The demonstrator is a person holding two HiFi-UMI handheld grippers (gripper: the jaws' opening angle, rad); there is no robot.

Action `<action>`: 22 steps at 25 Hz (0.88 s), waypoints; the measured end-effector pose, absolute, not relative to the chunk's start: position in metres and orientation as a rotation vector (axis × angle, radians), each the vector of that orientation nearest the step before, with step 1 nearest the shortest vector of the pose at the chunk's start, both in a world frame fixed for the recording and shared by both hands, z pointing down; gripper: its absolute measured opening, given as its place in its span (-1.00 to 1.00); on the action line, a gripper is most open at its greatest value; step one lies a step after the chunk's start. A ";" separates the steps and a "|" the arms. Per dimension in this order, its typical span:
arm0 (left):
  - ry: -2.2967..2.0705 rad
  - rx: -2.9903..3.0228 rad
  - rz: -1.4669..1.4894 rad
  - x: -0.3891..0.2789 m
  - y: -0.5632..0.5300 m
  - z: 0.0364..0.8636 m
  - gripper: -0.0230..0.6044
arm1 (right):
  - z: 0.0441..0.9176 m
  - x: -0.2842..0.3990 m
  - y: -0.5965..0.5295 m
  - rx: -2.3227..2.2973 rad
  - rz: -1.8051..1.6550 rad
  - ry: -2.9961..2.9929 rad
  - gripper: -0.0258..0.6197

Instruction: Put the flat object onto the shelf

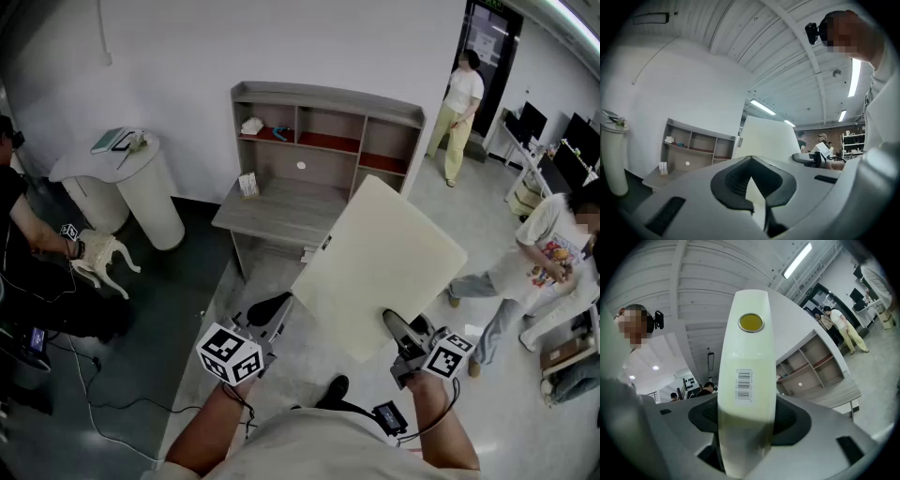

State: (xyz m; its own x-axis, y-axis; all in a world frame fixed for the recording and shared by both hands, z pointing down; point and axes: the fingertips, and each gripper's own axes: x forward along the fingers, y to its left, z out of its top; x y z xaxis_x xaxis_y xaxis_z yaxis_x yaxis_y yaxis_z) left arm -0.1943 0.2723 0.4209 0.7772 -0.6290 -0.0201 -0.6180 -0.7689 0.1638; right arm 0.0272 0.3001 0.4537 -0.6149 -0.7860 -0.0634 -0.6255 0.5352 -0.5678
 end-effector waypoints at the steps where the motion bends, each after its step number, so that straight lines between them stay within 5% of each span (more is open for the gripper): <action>1: -0.998 2.820 -0.111 -0.193 0.269 0.421 -0.88 | 0.454 0.028 0.297 -1.168 -0.730 2.463 -0.04; 22: -1.020 2.792 -0.072 -0.131 0.154 0.438 -0.88 | 0.463 0.092 0.188 -1.134 -0.712 2.486 -0.04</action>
